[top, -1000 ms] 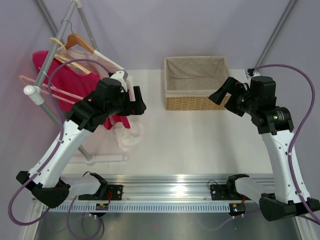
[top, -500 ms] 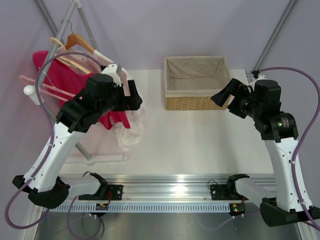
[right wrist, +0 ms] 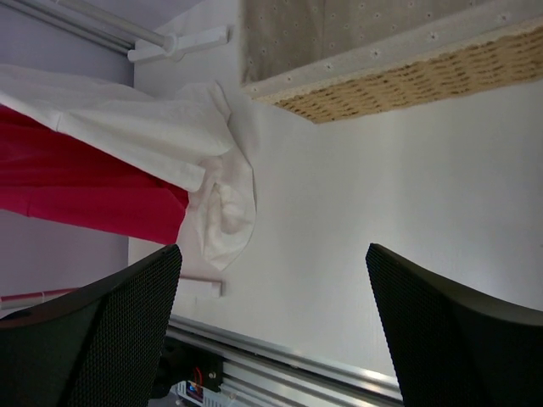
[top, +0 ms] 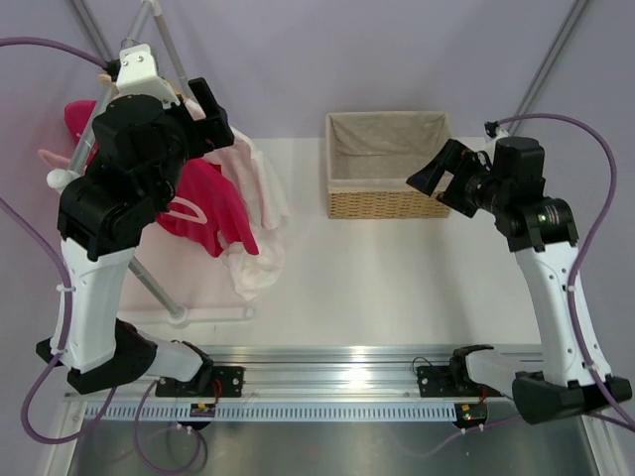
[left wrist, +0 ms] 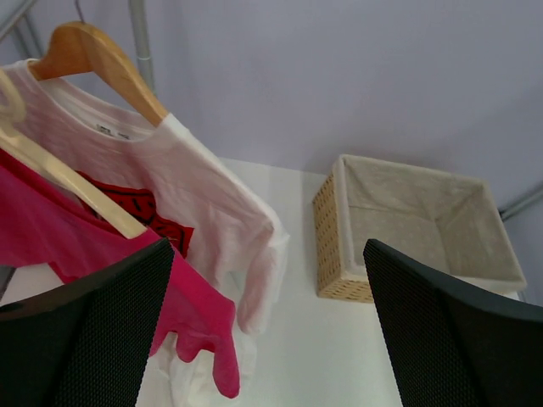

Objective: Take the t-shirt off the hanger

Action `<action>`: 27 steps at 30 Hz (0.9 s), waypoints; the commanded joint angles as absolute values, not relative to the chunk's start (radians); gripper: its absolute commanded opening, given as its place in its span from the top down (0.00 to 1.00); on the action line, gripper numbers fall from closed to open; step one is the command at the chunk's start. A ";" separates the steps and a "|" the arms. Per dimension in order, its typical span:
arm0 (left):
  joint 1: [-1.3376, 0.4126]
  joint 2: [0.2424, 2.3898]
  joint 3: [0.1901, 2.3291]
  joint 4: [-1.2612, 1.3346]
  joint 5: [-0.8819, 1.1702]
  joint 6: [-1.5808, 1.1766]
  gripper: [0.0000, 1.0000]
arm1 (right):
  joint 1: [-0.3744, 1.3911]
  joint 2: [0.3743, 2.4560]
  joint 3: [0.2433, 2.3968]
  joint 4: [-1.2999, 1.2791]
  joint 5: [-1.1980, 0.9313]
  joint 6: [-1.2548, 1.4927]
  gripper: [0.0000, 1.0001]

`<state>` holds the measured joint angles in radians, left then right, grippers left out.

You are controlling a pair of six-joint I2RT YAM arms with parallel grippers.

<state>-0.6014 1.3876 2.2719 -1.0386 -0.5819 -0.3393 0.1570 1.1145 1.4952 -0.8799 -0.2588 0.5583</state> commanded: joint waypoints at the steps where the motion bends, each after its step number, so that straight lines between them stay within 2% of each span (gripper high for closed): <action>1: -0.604 1.375 2.316 -1.020 -0.738 -0.321 0.04 | 0.161 1.210 1.613 -0.767 -0.362 0.534 0.03; 4: -0.604 1.344 2.310 -1.000 -0.759 -0.305 0.06 | 0.169 1.305 1.711 -0.698 -0.408 0.558 0.04; 8: -0.604 1.373 2.283 -1.087 -0.885 -0.311 0.07 | 0.186 1.394 1.789 -0.667 -0.431 0.566 0.04; 12: -0.604 1.407 2.217 -1.094 -0.942 -0.319 0.07 | 0.190 1.399 1.731 -0.623 -0.457 0.577 0.04; 16: -0.604 1.472 2.220 -1.086 -1.041 -0.345 0.14 | 0.189 1.393 1.687 -0.620 -0.469 0.561 0.04; 23: -0.604 1.627 2.273 -1.077 -1.144 -0.361 0.15 | 0.189 1.382 1.680 -0.658 -0.446 0.491 0.03; 27: -0.604 1.683 2.286 -1.078 -1.284 -0.356 0.15 | 0.190 1.387 1.686 -0.670 -0.433 0.485 0.03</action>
